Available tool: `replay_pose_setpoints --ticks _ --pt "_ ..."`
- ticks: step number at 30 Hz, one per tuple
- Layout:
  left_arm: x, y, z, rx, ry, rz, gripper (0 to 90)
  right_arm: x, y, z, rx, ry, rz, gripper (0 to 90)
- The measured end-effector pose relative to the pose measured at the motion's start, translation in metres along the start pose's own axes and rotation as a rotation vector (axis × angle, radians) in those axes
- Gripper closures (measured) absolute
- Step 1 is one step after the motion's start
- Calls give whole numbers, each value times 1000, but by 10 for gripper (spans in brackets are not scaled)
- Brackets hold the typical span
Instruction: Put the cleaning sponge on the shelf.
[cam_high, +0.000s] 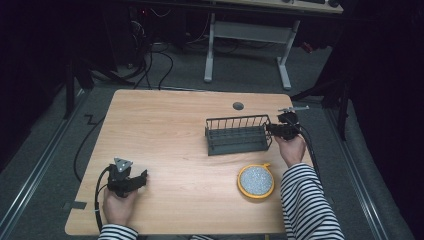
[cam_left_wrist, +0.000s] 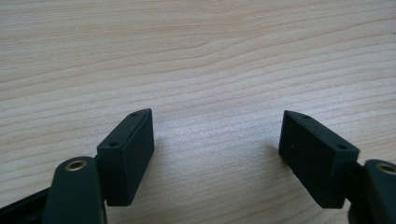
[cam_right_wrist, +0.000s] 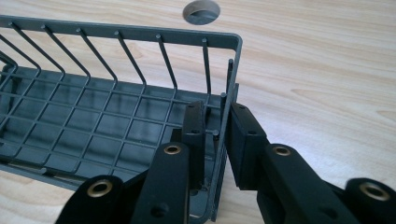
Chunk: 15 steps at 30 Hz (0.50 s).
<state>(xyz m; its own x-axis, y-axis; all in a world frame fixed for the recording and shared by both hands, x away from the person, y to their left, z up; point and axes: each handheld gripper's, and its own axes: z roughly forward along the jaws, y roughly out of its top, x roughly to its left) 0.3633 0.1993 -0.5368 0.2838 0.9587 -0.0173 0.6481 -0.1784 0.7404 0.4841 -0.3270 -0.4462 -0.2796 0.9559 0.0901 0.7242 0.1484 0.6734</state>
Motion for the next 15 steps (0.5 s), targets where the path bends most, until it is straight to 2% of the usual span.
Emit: replay_pose_setpoints --ticks 1,9,15 --pt "0 0 0 0 -1 0 271 4 -1 -1 5 -6 -13 780" --pt "0 0 0 0 -2 1 272 19 -7 -6 18 -13 -28 779" --pt "0 0 0 0 -3 3 272 28 -13 -11 16 -6 -27 776"
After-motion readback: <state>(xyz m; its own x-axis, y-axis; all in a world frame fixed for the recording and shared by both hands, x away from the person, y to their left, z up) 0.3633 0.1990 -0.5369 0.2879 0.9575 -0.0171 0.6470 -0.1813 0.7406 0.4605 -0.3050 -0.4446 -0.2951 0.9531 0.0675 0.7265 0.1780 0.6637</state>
